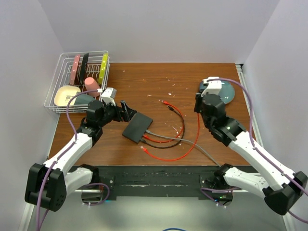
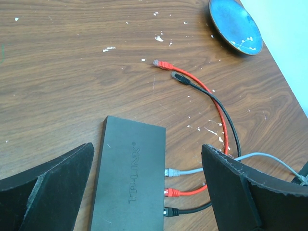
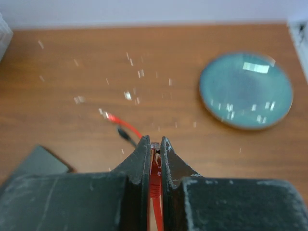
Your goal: Insert the plug into the switch port
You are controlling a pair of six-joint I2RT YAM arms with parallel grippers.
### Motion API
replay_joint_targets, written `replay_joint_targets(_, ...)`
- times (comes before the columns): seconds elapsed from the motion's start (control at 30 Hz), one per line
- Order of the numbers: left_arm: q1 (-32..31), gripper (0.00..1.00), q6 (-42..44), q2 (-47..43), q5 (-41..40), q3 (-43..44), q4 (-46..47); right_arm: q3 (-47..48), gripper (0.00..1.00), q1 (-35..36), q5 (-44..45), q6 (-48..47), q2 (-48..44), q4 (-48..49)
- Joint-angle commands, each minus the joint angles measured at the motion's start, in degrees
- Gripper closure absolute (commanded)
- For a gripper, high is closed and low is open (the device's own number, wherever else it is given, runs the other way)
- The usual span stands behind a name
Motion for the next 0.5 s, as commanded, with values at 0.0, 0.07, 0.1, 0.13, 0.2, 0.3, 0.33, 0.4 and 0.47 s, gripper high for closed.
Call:
replay_joint_targets(0.0,0.3,0.01,0.0,-0.4,0.8,1.5,1.0,-2.8,1.00,0.1,0.3,10.4,3.4,-4.0)
replay_joint_targets(0.07,0.3,0.02,0.1,-0.3,0.8,1.5,1.0,-3.9,1.00,0.1,1.7,11.6,5.1,-5.0)
replay_joint_targets(0.1,0.3,0.02,0.2,-0.3,0.8,1.5,1.0,-4.2,1.00,0.1,2.1,13.4,5.5,-5.4)
replay_joint_targets(0.13,0.3,0.02,0.2,-0.2,0.8,1.6,1.1,-4.7,1.00,0.1,2.4,13.9,6.1,-5.4)
replay_joint_targets(0.2,0.3,0.02,0.3,-0.2,0.8,1.6,1.0,-4.9,1.00,0.1,3.6,15.6,7.5,-6.7)
replay_joint_targets(0.3,0.3,0.02,0.5,-0.2,0.8,1.6,0.9,-4.8,0.80,0.2,4.0,16.6,9.3,-8.3)
replay_joint_targets(0.33,0.3,0.02,0.6,-0.3,0.7,1.6,0.9,-4.6,0.62,0.2,4.0,16.7,9.5,-8.7)
replay_joint_targets(0.4,0.3,0.02,0.7,-0.4,0.7,1.6,0.9,-4.5,0.43,0.1,4.2,16.7,9.3,-9.4)
replay_joint_targets(0.47,0.3,0.02,0.8,-0.3,0.6,1.6,0.9,-4.3,0.28,0.1,4.4,16.6,8.6,-9.4)
